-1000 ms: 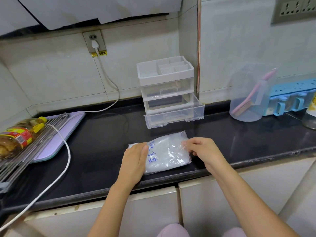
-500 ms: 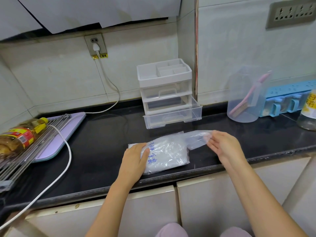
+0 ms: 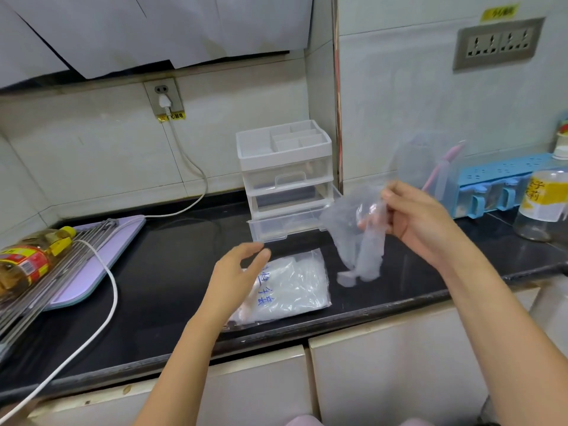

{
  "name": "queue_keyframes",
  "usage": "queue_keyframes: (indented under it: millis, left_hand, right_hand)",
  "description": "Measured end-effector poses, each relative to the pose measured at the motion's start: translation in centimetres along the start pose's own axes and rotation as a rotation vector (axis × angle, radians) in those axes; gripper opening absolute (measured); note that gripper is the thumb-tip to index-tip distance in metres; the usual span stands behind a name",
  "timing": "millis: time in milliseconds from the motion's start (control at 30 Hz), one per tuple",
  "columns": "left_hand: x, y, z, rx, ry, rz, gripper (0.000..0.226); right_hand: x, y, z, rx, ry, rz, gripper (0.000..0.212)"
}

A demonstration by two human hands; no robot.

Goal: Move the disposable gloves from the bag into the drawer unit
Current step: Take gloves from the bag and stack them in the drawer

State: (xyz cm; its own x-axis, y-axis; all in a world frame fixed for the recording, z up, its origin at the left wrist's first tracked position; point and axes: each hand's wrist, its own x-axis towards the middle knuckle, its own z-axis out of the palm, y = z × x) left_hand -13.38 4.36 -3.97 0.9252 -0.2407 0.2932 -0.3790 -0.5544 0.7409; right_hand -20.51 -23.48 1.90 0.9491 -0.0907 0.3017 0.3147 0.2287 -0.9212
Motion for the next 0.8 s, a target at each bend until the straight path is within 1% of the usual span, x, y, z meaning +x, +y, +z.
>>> queue_keyframes:
  millis: [67, 133, 167, 233, 300, 400, 433, 467, 500, 567, 600, 667, 700, 733, 767, 800]
  left_hand:
    - [0.5, 2.8, -0.6, -0.219, -0.104, 0.05, 0.039]
    - [1.4, 4.4, -0.5, -0.466, -0.275, 0.036, 0.049]
    - [1.8, 4.9, -0.3, -0.572, -0.359, 0.015, 0.057]
    - [2.3, 5.3, 0.3, -0.722, -0.491, -0.009, 0.082]
    - [2.6, 5.6, 1.2, -0.805, -0.554, -0.04, 0.102]
    - [3.0, 5.9, 2.4, -0.884, -0.571, -0.101, 0.12]
    - [3.1, 5.8, 2.8, -0.918, -0.584, -0.113, 0.125]
    - [3.2, 5.8, 3.0, -0.951, -0.604, -0.115, 0.124]
    - [3.1, 5.8, 3.3, -0.985, -0.625, -0.1, 0.119]
    - [3.0, 5.8, 3.8, -1.101, -0.634, -0.052, 0.097]
    - [3.1, 5.9, 3.8, -1.164, -0.606, -0.043, 0.081]
    - [3.2, 6.2, 3.7, -1.241, -0.473, -0.057, 0.043]
    - [3.4, 6.3, 3.4, -1.227, -0.402, -0.048, 0.029]
    - [3.8, 6.4, 3.0, -1.177, -0.338, -0.024, 0.024]
    - [4.1, 6.5, 2.6, -1.103, -0.284, 0.003, 0.024]
    - [4.6, 6.4, 2.2, -1.011, -0.236, 0.016, 0.022]
  right_hand:
    - [0.7, -1.4, 1.4, -0.184, -0.129, 0.023, 0.016]
    - [1.5, -2.4, 2.4, -0.331, -0.247, 0.006, 0.012]
    - [1.9, -2.8, 2.9, -0.409, -0.288, -0.012, 0.012]
    - [2.6, -3.3, 3.6, -0.518, -0.35, -0.043, 0.013]
    - [2.9, -3.4, 4.3, -0.567, -0.384, -0.068, 0.014]
    - [3.2, -3.2, 4.7, -0.597, -0.413, -0.105, 0.018]
    - [3.2, -3.1, 4.8, -0.591, -0.419, -0.109, 0.018]
    - [3.3, -3.0, 4.8, -0.586, -0.419, -0.107, 0.017]
    - [3.4, -3.0, 4.7, -0.58, -0.415, -0.108, 0.017]
    - [3.5, -3.0, 4.6, -0.571, -0.406, -0.123, 0.015]
    - [3.7, -2.9, 4.5, -0.573, -0.392, -0.132, 0.016]
    - [3.9, -2.7, 4.2, -0.598, -0.308, -0.15, 0.019]
    - [4.0, -2.7, 4.1, -0.617, -0.239, -0.158, 0.021]
    - [4.1, -2.6, 3.8, -0.633, -0.169, -0.156, 0.023]
    - [4.2, -2.4, 3.6, -0.648, -0.116, -0.139, 0.024]
    - [4.3, -2.2, 3.3, -0.679, -0.091, -0.104, 0.026]
